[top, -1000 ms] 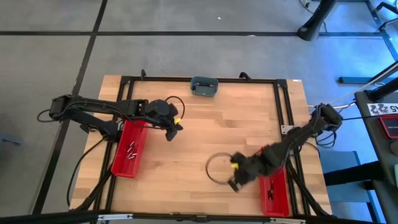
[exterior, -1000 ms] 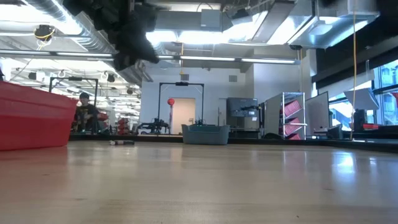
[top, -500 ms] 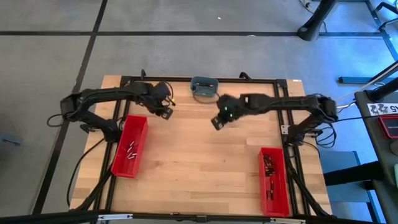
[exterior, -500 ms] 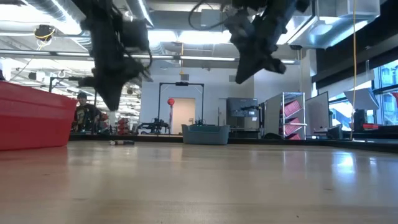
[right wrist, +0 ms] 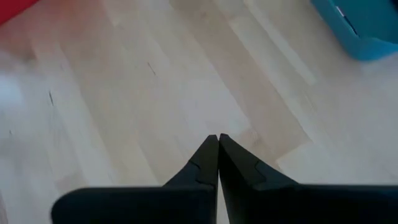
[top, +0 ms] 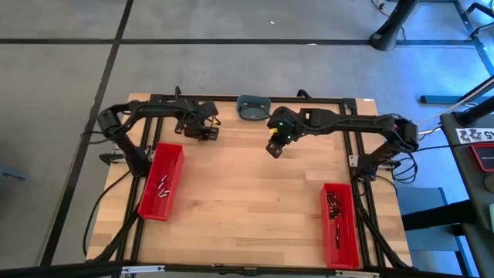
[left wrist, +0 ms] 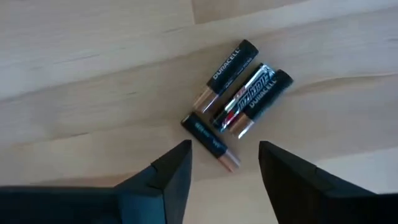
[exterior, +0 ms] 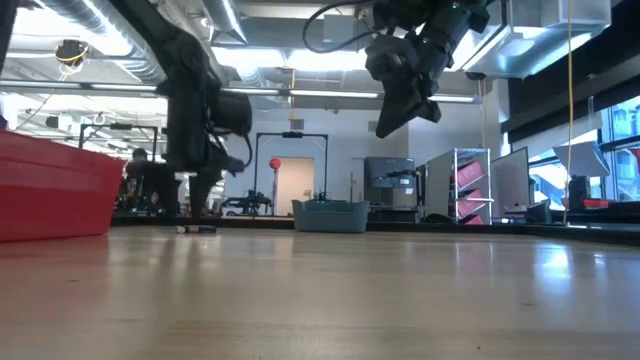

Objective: Sort batteries
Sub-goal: Put the small brown battery into the right red bin

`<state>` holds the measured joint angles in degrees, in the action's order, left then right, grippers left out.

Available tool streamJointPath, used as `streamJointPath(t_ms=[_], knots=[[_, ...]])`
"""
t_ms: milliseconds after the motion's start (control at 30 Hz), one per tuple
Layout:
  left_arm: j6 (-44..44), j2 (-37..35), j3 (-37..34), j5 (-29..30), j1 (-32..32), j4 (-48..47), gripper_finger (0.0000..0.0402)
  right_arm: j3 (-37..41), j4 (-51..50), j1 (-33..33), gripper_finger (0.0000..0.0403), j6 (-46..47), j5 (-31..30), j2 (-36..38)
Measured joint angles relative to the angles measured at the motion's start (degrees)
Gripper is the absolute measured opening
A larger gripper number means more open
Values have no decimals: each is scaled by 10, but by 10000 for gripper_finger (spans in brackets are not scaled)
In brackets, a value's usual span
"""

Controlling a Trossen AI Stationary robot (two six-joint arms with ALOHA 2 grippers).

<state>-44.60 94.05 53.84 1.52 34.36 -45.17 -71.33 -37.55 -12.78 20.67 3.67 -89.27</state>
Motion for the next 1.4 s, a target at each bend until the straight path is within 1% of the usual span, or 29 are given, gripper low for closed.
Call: streamJointPath(t_ms=[200, 367, 533, 667, 733, 833, 900, 967, 1033, 1167, 1267, 1333, 1400], knots=[[-6, 45, 2, 0, -2, 8, 136, 0, 0, 0, 14, -15, -6, 0], [-9, 51, 3, 3, -5, 7, 112, 0, 1, 0, 14, -44, -6, 0], [0, 51, 2, 5, -8, -7, 80, 0, -3, 0, 14, -46, -5, 0], [3, 52, 1, 5, -15, -8, 42, 1, -19, -6, 14, -66, 43, 6], [26, 50, 2, 4, -18, -10, 21, 1, -29, -13, 14, -71, 64, 19], [45, 34, 0, 3, -24, -31, 12, 1, -35, -25, 14, -71, 79, 44], [45, 15, -4, -2, -25, -64, 16, 1, -28, -33, 14, -72, 85, 63], [43, -14, 0, -3, -26, -70, 18, 0, -20, -41, 14, -74, 87, 82], [45, -48, 0, -17, -26, -75, 13, 0, -13, -51, 14, -75, 96, 95], [14, -136, 7, -44, -34, -51, 10, 0, 28, -73, 14, -76, 153, 104], [-12, -202, 10, -46, -44, 23, 11, 0, 73, -80, 14, -79, 186, 97], [-17, -242, 10, -50, -50, 98, 12, 0, 117, -79, 14, -79, 206, 84], [-3, -274, 10, -53, -59, 183, 10, 1, 171, -79, 14, -74, 219, 69]])
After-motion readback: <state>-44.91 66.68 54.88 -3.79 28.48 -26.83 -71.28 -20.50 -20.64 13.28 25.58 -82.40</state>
